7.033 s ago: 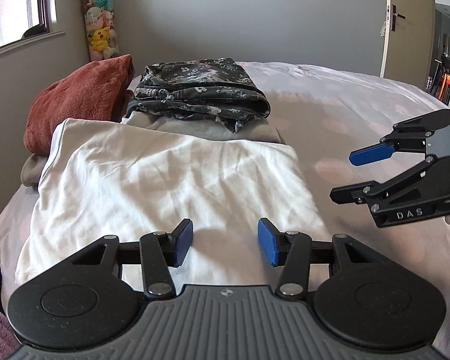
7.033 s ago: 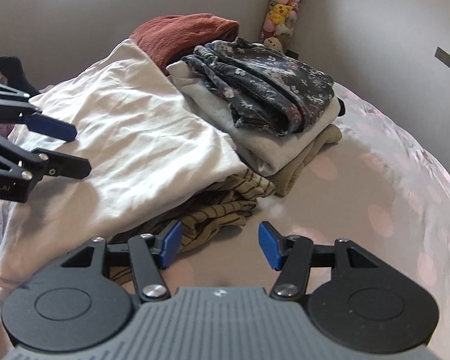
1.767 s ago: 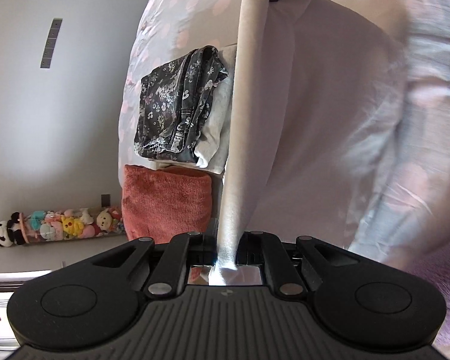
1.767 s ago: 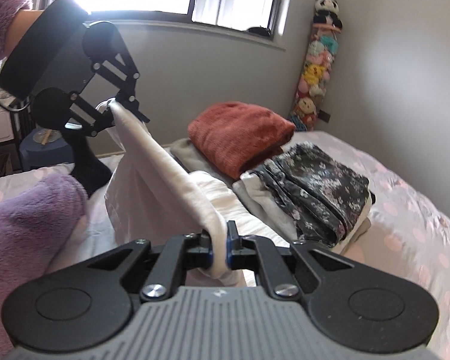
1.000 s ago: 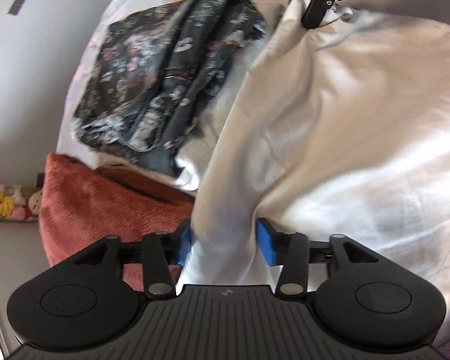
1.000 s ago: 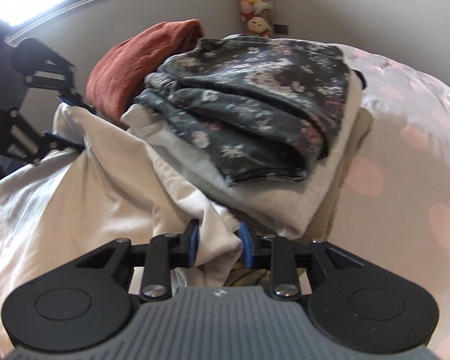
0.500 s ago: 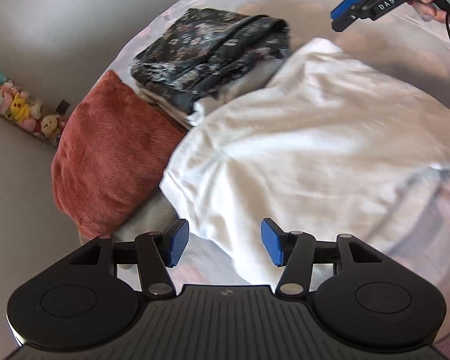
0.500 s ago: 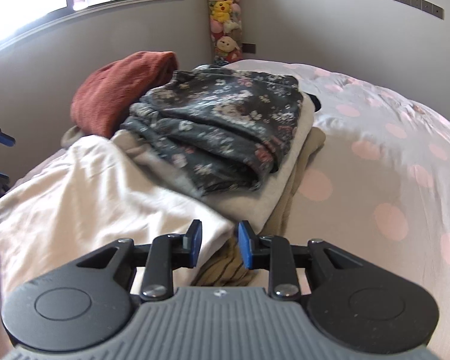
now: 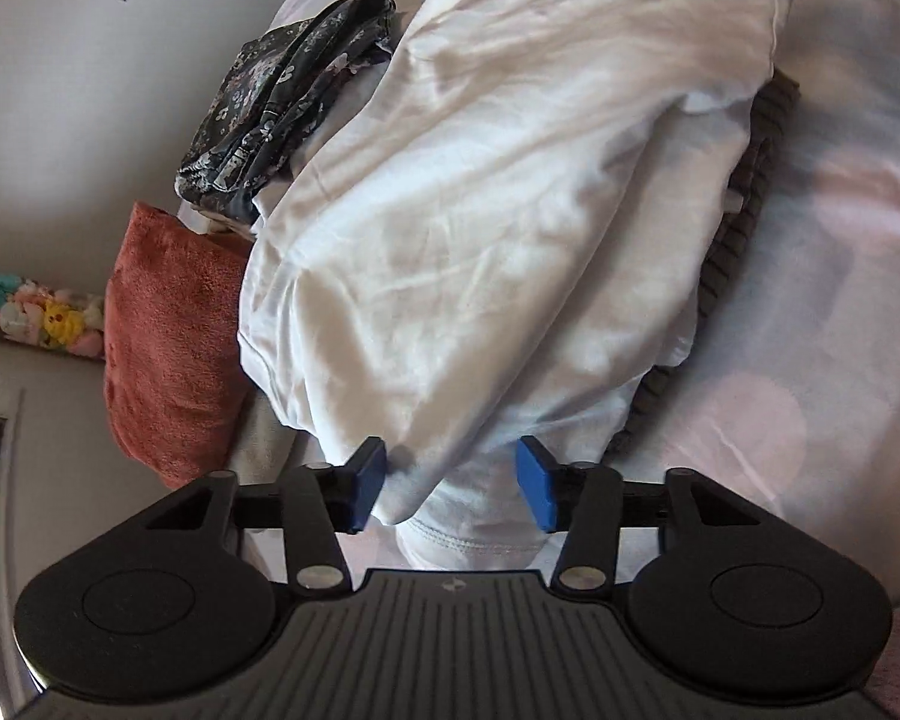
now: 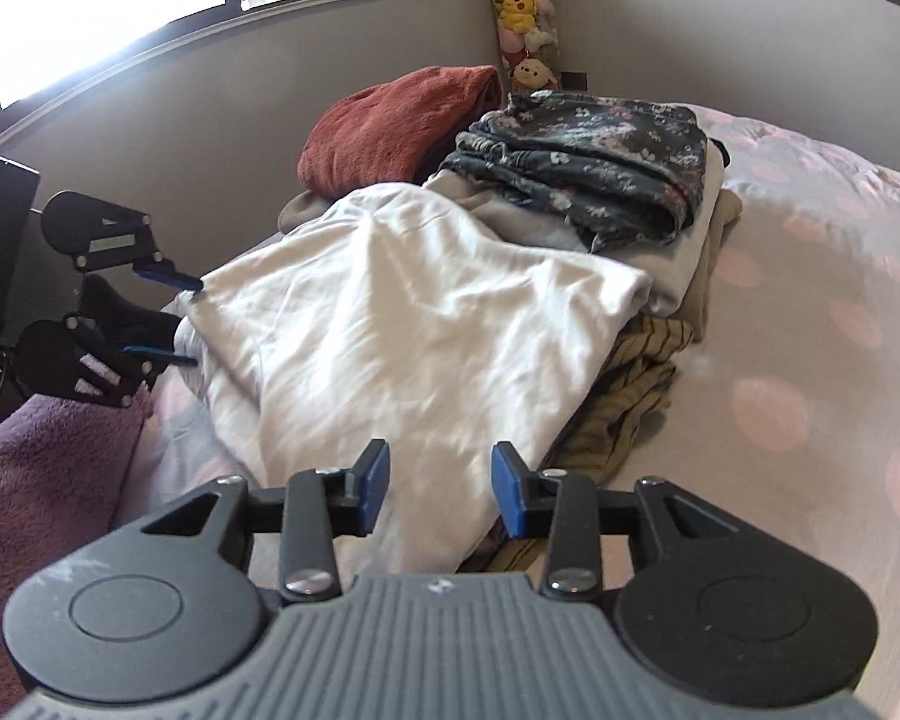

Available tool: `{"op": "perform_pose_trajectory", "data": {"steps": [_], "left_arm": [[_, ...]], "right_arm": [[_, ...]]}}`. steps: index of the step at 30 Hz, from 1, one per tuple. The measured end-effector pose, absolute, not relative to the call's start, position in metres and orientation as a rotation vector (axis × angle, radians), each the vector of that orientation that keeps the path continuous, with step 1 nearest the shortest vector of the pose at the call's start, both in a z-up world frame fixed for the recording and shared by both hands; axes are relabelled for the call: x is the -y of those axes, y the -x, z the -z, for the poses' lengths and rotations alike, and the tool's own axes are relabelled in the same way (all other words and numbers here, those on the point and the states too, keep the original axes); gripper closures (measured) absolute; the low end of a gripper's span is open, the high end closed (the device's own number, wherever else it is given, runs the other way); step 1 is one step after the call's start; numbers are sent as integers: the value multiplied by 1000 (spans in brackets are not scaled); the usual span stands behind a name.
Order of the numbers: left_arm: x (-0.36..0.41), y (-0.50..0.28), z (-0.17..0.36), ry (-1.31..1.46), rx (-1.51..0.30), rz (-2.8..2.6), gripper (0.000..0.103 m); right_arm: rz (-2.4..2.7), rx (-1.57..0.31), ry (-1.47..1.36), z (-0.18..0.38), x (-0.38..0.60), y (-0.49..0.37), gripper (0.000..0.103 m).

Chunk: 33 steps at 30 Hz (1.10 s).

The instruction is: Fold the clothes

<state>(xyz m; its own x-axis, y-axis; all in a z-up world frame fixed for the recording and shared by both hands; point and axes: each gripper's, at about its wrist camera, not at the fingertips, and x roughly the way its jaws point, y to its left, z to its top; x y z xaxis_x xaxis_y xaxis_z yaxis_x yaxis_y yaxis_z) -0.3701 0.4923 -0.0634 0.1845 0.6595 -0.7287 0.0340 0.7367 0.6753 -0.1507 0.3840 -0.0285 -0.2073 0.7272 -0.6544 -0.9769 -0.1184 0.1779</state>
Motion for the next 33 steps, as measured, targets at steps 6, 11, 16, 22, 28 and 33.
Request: {"op": "perform_pose_trajectory", "data": {"steps": [6, 11, 16, 22, 28, 33], "left_arm": [[-489, 374, 50, -648, -1315, -524, 102], [-479, 383, 52, -651, -1377, -484, 103], [-481, 392, 86, -590, -1413, -478, 103], [-489, 396, 70, -465, -1370, -477, 88], [-523, 397, 22, -283, -1216, -544, 81], [-557, 389, -10, -192, -1093, -623, 81]], "right_arm": [[-1636, -726, 501, 37, -372, 154, 61], [-1634, -725, 486, 34, -371, 154, 61], [-1627, -735, 501, 37, -371, 155, 61], [-1586, -722, 495, 36, -371, 142, 61], [-1524, -694, 422, 24, -399, 115, 62], [-1516, -653, 404, 17, -442, 107, 83]]}}
